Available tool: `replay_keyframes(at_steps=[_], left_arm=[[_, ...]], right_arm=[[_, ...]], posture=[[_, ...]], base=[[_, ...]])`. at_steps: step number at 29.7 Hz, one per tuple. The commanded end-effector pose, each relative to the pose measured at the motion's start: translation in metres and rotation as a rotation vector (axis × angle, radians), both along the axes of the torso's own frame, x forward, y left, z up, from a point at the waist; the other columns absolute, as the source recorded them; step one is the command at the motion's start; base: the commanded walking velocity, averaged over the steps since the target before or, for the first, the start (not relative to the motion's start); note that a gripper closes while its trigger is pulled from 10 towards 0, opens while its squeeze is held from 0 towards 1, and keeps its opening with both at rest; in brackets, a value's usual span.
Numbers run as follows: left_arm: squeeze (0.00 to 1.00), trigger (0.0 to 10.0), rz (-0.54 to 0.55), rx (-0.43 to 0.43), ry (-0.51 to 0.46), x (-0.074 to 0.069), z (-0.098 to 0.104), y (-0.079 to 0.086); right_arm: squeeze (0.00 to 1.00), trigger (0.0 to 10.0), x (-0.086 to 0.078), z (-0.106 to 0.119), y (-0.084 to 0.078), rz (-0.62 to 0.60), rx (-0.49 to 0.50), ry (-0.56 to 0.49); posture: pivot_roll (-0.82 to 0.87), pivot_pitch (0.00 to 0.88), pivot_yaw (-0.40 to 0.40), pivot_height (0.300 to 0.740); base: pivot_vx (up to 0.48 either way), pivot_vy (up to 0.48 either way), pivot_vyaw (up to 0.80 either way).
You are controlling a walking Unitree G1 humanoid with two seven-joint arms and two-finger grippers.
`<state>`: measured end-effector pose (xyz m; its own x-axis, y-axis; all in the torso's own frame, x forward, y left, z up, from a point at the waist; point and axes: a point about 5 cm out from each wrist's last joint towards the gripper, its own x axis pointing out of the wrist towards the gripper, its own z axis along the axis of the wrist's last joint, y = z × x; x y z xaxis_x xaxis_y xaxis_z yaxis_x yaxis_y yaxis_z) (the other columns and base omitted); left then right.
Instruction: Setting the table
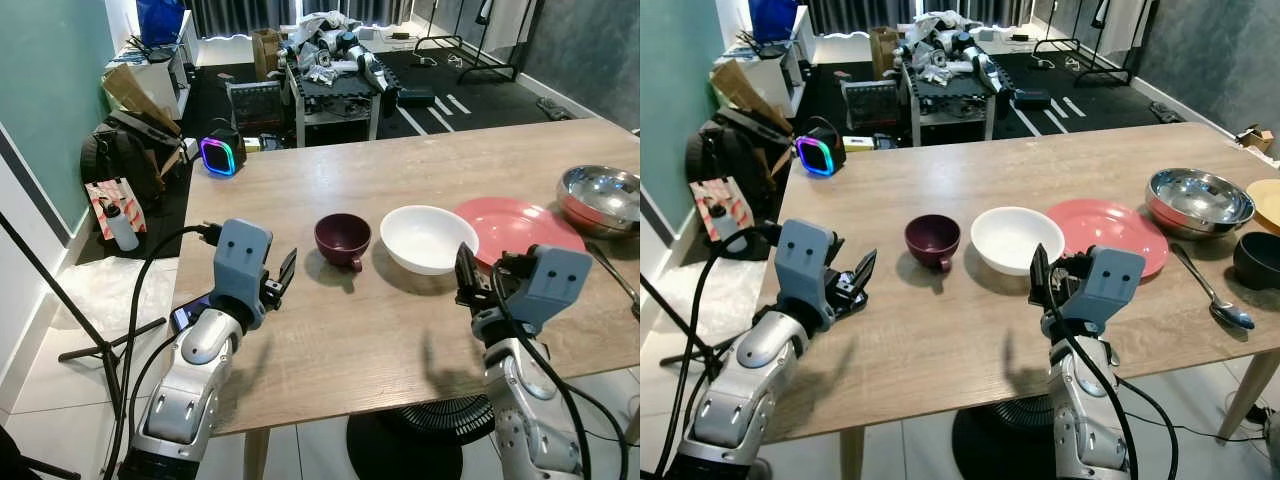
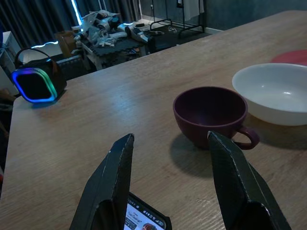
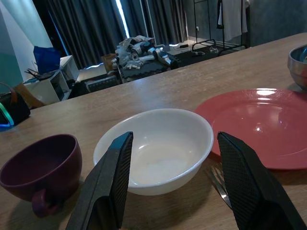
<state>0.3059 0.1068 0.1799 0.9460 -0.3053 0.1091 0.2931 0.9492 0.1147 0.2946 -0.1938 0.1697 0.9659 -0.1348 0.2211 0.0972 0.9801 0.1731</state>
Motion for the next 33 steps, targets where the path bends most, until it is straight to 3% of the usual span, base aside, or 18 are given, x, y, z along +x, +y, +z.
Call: replay_keyframes(at_steps=[1, 33], left_arm=[[0.00, 10.0, 0.008, 0.008, 0.022, -0.0006, -0.0071, 0.0014], [0.00, 10.0, 0.019, 0.013, 0.021, -0.0002, -0.0076, 0.0028]], right_arm=[[0.00, 10.0, -0.0007, -0.0045, 0.0002, -0.002, -0.003, 0.026], [0.00, 10.0, 0.0007, -0.0092, 0.0032, 0.014, -0.018, 0.045]], posture=[[-0.06, 0.000, 0.099, 0.740], [-0.05, 0.000, 0.100, 0.740]], base=[[0.000, 0.000, 0.00], [0.000, 0.000, 0.00]])
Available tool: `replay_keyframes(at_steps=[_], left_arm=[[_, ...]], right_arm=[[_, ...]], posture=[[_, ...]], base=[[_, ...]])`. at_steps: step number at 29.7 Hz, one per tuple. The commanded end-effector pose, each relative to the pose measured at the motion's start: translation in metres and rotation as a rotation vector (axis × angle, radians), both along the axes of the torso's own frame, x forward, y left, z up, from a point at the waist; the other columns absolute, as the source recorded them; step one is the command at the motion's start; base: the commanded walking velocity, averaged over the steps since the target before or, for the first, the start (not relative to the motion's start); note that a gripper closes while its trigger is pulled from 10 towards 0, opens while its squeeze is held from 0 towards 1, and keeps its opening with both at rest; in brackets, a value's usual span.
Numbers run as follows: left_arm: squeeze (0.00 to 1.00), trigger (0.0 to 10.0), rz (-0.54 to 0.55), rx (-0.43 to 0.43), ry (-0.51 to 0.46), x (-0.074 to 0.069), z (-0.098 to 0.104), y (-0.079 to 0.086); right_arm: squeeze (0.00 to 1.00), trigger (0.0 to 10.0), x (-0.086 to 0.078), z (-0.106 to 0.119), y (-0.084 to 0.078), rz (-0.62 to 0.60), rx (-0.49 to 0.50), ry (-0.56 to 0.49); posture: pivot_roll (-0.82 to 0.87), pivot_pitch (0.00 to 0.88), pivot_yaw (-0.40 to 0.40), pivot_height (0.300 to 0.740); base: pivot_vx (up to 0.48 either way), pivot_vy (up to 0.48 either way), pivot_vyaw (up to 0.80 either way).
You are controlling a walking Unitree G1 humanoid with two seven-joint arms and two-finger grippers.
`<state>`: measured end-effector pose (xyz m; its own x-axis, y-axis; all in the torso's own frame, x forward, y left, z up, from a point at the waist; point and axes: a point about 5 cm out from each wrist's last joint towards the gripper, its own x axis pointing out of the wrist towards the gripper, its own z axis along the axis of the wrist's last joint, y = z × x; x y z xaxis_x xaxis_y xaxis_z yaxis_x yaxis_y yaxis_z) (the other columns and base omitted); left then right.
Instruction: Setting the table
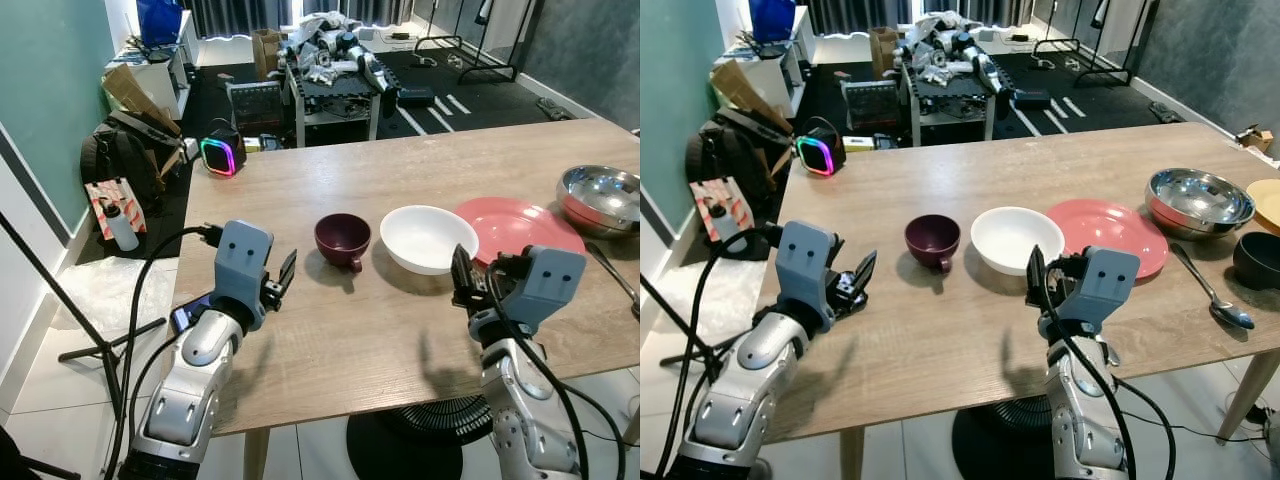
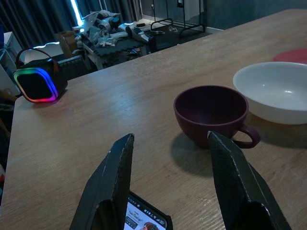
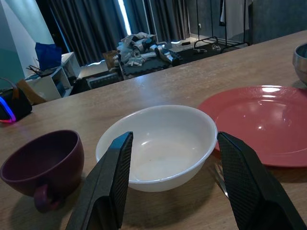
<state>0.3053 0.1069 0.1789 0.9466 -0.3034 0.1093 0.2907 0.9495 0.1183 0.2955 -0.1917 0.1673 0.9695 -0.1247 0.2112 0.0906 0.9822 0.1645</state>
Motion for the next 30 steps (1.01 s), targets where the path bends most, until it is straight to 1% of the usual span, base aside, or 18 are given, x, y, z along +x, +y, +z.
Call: replay_keyframes(at_steps=[1, 3, 4, 6, 7, 8, 9, 10, 14, 16, 18, 22, 24, 25, 26, 28, 29, 30], left_arm=[[0.00, 10.0, 0.018, 0.009, 0.022, 0.001, -0.006, 0.003], [0.00, 10.0, 0.019, 0.009, 0.021, 0.001, -0.006, 0.003], [0.00, 10.0, 0.021, 0.010, 0.019, 0.001, -0.006, 0.004], [0.00, 10.0, 0.021, 0.010, 0.019, 0.001, -0.006, 0.004], [0.00, 10.0, 0.025, 0.011, 0.016, 0.002, -0.005, 0.005], [0.00, 10.0, 0.032, 0.013, 0.012, 0.004, -0.003, 0.007], [0.00, 10.0, 0.038, 0.015, 0.008, 0.006, -0.002, 0.008], [0.00, 10.0, 0.042, 0.016, 0.006, 0.007, -0.001, 0.008], [0.00, 10.0, 0.066, 0.020, -0.005, 0.010, 0.004, 0.009], [0.00, 10.0, 0.071, 0.020, -0.006, 0.010, 0.004, 0.009], [0.00, 10.0, 0.100, 0.021, -0.002, 0.011, 0.005, 0.012], [0.00, 10.0, 0.125, 0.036, -0.001, 0.005, 0.006, 0.020], [0.00, 10.0, 0.121, 0.038, -0.001, 0.002, 0.007, 0.023], [0.00, 10.0, 0.097, 0.051, -0.010, -0.005, 0.011, 0.029], [0.00, 10.0, 0.097, 0.051, -0.010, -0.005, 0.011, 0.029], [0.00, 10.0, 0.074, 0.063, -0.020, -0.014, 0.019, 0.041], [0.00, 10.0, 0.074, 0.063, -0.020, -0.014, 0.019, 0.041], [0.00, 10.0, 0.073, 0.081, -0.029, -0.020, 0.025, 0.054]], right_arm=[[0.00, 10.0, 0.000, -0.007, 0.002, 0.011, -0.015, 0.036], [0.00, 10.0, 0.000, -0.007, 0.003, 0.019, -0.022, 0.039], [0.00, 10.0, 0.000, -0.007, 0.008, 0.053, -0.042, 0.040], [0.00, 10.0, 0.000, -0.007, 0.008, 0.053, -0.042, 0.040], [0.00, 10.0, 0.000, -0.008, 0.016, 0.113, -0.066, 0.041], [0.00, 10.0, 0.001, -0.009, 0.029, 0.180, -0.087, 0.044], [0.00, 10.0, 0.002, -0.009, 0.041, 0.228, -0.090, 0.046], [0.00, 10.0, 0.003, -0.010, 0.047, 0.253, -0.089, 0.047], [0.00, 10.0, 0.015, -0.014, 0.071, 0.283, -0.106, 0.071], [0.00, 10.0, 0.017, -0.015, 0.074, 0.284, -0.110, 0.078], [0.00, 10.0, 0.022, -0.018, 0.086, 0.290, -0.108, 0.086], [0.00, 10.0, 0.030, -0.028, 0.104, 0.284, -0.136, 0.127], [0.00, 10.0, 0.031, -0.029, 0.107, 0.285, -0.137, 0.135], [0.00, 10.0, 0.032, -0.031, 0.108, 0.279, -0.155, 0.147], [0.00, 10.0, 0.032, -0.031, 0.108, 0.279, -0.155, 0.147], [0.00, 10.0, 0.032, -0.031, 0.108, 0.286, -0.141, 0.146], [0.00, 10.0, 0.032, -0.031, 0.108, 0.286, -0.141, 0.146], [0.00, 10.0, 0.033, -0.032, 0.106, 0.283, -0.133, 0.144]], posture=[[-0.05, 0.000, 0.100, 0.740], [-0.05, 0.000, 0.100, 0.740], [-0.05, 0.000, 0.100, 0.740], [-0.05, 0.000, 0.100, 0.740], [-0.05, 0.000, 0.099, 0.740], [-0.04, 0.000, 0.097, 0.740], [-0.04, 0.000, 0.094, 0.740], [-0.04, 0.000, 0.094, 0.740], [-0.01, 0.000, 0.081, 0.740], [-0.01, 0.000, 0.079, 0.740], [0.00, 0.000, 0.075, 0.740], [0.07, 0.017, 0.060, 0.740], [0.08, 0.020, 0.059, 0.740], [0.10, 0.033, 0.057, 0.740], [0.10, 0.033, 0.057, 0.740], [0.12, 0.048, 0.063, 0.740], [0.12, 0.048, 0.063, 0.740], [0.13, 0.055, 0.066, 0.740]], base=[[0.000, 0.000, 0.00], [0.000, 0.000, 0.00], [0.000, 0.000, 0.00], [0.000, 0.000, 0.00], [0.000, 0.000, 0.00], [0.000, 0.000, 0.00], [0.000, 0.000, 0.00], [0.000, 0.000, 0.00], [0.000, 0.000, 0.00], [0.000, 0.000, 0.00], [0.000, 0.000, 0.00], [0.000, 0.000, 0.00], [0.000, 0.000, 0.00], [0.000, 0.000, 0.00], [0.000, 0.000, 0.00], [0.000, 0.000, 0.00], [0.000, 0.000, 0.00], [0.000, 0.000, 0.00]])
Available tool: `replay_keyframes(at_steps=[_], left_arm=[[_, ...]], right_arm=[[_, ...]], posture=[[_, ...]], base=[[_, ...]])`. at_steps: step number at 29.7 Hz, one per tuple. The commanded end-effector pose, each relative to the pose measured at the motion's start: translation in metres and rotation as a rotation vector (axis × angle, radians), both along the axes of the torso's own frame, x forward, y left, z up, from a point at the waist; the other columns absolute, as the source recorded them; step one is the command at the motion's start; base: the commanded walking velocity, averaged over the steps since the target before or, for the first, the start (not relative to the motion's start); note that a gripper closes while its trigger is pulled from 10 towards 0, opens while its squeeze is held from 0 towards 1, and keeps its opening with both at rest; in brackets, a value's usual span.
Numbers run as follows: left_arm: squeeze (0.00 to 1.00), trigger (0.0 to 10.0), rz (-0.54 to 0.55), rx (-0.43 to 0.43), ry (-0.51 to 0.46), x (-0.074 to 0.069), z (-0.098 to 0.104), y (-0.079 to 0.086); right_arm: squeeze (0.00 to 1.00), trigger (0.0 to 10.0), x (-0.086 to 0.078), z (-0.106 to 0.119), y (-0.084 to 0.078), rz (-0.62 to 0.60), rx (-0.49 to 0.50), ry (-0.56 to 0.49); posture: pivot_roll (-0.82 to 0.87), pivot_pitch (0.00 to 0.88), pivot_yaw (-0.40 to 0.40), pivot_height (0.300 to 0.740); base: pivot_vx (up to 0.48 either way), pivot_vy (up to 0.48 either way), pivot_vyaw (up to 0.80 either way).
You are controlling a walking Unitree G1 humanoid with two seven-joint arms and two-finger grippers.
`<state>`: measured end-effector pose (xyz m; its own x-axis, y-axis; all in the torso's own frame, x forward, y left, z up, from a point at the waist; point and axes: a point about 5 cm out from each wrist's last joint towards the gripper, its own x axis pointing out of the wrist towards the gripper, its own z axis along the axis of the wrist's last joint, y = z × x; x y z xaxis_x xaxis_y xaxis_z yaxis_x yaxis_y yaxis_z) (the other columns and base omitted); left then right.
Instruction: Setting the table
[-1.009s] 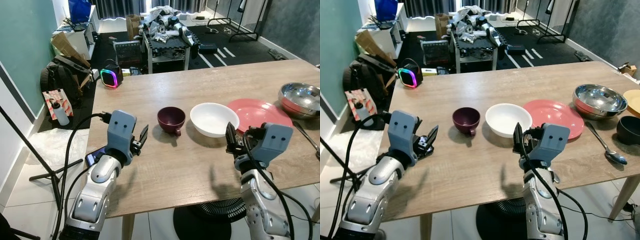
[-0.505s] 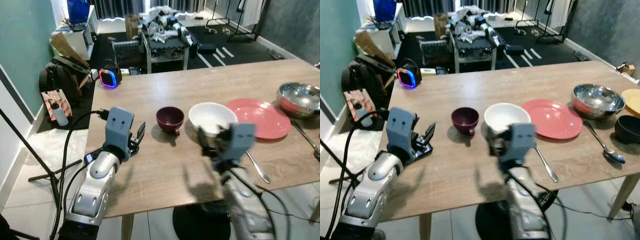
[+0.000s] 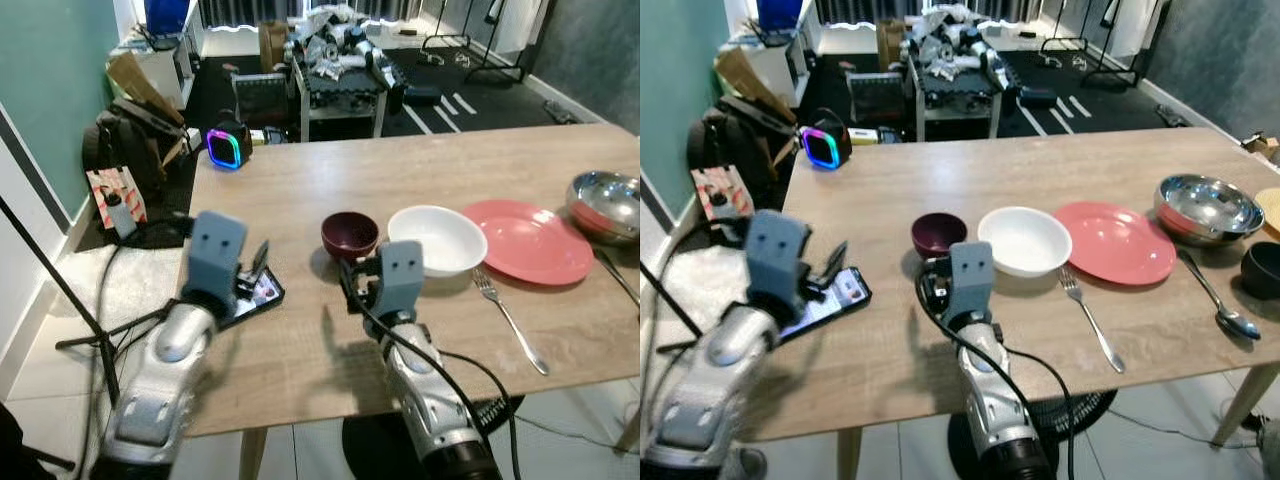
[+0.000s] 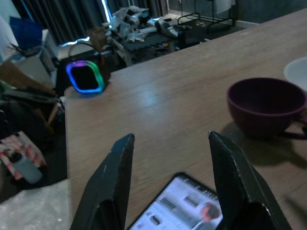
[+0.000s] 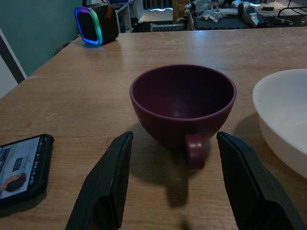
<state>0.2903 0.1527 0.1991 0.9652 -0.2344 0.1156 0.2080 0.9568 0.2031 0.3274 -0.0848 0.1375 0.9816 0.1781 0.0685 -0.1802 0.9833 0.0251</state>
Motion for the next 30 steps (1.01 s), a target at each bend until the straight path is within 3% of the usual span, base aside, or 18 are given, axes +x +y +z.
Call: replay_keyframes(at_steps=[1, 6, 10, 13, 16, 21, 25, 30], left_arm=[[0.00, 10.0, -0.008, 0.000, 0.001, -0.005, 0.005, 0.008], [0.00, 10.0, -0.051, 0.052, 0.007, -0.013, 0.017, 0.021], [0.00, 10.0, -0.108, 0.061, 0.026, -0.016, 0.021, 0.020], [0.00, 10.0, -0.218, 0.050, 0.051, -0.023, 0.027, 0.012], [0.00, 10.0, -0.243, 0.051, 0.058, -0.024, 0.028, 0.009], [0.00, 10.0, -0.279, 0.022, 0.101, -0.020, 0.023, 0.001], [0.00, 10.0, -0.313, -0.002, 0.205, -0.019, 0.011, 0.003], [0.00, 10.0, -0.328, -0.001, 0.249, -0.020, 0.005, 0.005]], right_arm=[[0.00, 10.0, 0.001, -0.003, -0.001, -0.004, 0.013, 0.005], [0.00, 10.0, 0.005, -0.004, -0.006, -0.051, 0.017, -0.023], [0.00, 10.0, 0.006, -0.004, -0.005, -0.063, -0.004, -0.032], [0.00, 10.0, 0.006, -0.009, -0.008, -0.093, -0.008, -0.020], [0.00, 10.0, 0.005, -0.012, -0.008, -0.082, 0.000, -0.013], [0.00, 10.0, 0.004, -0.020, -0.006, -0.076, -0.007, -0.004], [0.00, 10.0, 0.004, -0.021, -0.003, -0.070, 0.008, -0.007], [0.00, 10.0, 0.003, -0.018, 0.002, -0.048, 0.026, -0.026]], posture=[[0.13, 0.055, 0.066, 0.740], [0.17, 0.067, 0.071, 0.740], [0.18, 0.072, 0.073, 0.740], [0.19, 0.084, 0.080, 0.740], [0.19, 0.089, 0.086, 0.740], [0.19, 0.102, 0.093, 0.740], [0.19, 0.107, 0.095, 0.740], [0.19, 0.117, 0.099, 0.740]], base=[[0.000, 0.000, 0.00], [0.000, 0.000, 0.00], [0.000, 0.000, 0.00], [0.000, 0.000, 0.00], [0.000, 0.000, 0.00], [0.000, 0.000, 0.00], [0.000, 0.000, 0.00], [0.000, 0.000, 0.00]])
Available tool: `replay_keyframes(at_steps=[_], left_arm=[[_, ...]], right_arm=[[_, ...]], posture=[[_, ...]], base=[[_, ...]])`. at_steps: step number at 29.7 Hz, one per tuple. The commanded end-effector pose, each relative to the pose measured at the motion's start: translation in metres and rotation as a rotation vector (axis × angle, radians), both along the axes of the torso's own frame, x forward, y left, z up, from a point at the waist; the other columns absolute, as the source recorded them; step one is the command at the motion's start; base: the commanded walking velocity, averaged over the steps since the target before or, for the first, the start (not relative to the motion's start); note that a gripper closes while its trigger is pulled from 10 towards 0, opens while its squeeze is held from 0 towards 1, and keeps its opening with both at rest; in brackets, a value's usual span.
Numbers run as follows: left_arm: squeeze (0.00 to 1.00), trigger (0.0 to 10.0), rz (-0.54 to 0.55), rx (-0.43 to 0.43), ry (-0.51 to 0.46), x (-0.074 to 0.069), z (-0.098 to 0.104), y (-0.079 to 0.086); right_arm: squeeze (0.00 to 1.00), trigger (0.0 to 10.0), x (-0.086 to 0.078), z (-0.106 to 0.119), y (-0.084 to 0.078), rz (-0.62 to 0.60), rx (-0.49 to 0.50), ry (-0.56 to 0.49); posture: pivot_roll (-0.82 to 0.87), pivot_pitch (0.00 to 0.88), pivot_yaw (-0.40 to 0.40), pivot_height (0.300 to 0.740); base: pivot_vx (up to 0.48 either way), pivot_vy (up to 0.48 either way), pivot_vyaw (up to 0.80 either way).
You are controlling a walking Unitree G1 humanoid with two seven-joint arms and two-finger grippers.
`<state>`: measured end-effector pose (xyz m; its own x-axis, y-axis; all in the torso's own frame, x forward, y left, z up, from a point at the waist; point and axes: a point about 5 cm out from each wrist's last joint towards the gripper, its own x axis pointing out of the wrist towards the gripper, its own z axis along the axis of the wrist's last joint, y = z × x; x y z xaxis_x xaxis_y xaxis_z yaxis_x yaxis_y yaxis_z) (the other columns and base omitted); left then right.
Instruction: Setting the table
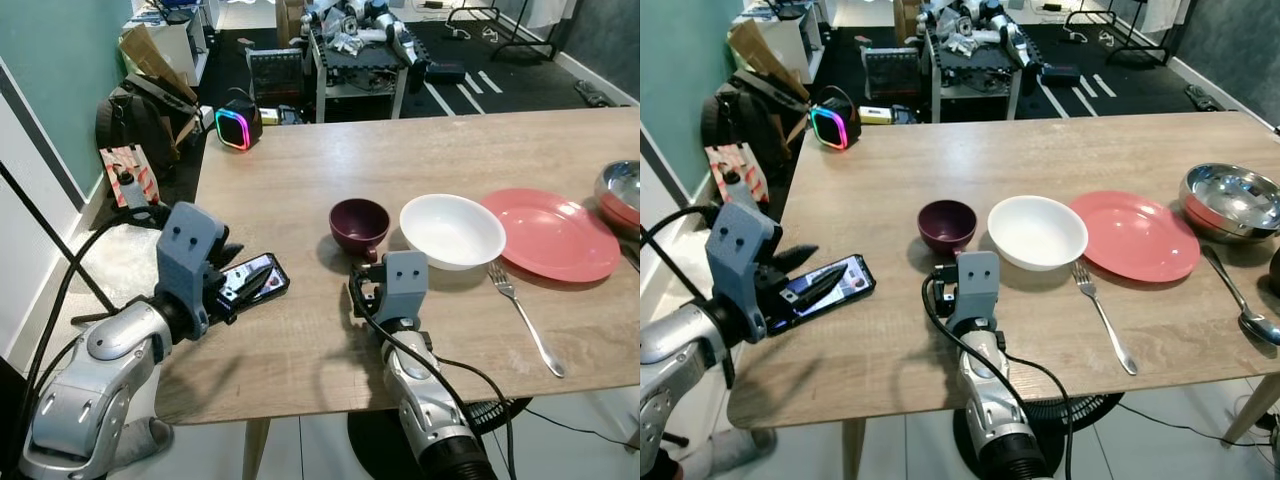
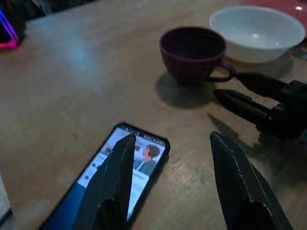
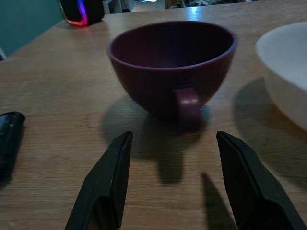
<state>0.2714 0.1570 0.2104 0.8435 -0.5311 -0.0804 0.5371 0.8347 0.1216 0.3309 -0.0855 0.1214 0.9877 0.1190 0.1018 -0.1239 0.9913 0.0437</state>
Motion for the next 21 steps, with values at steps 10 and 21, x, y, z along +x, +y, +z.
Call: replay_keyframes(at_steps=[10, 21], left_arm=[[0.00, 10.0, -0.009, -0.003, 0.045, -0.002, -0.006, -0.003], [0.00, 10.0, 0.004, -0.015, 0.041, -0.003, -0.005, -0.004]], right_arm=[[0.00, 10.0, 0.004, 0.007, 0.011, 0.001, 0.015, -0.053], [0.00, 9.1, 0.011, 0.010, 0.015, 0.000, 0.006, -0.064]], posture=[[0.20, 0.124, 0.097, 0.740], [0.21, 0.124, 0.093, 0.740]], base=[[0.000, 0.000, 0.00], [0.000, 0.000, 0.00]])
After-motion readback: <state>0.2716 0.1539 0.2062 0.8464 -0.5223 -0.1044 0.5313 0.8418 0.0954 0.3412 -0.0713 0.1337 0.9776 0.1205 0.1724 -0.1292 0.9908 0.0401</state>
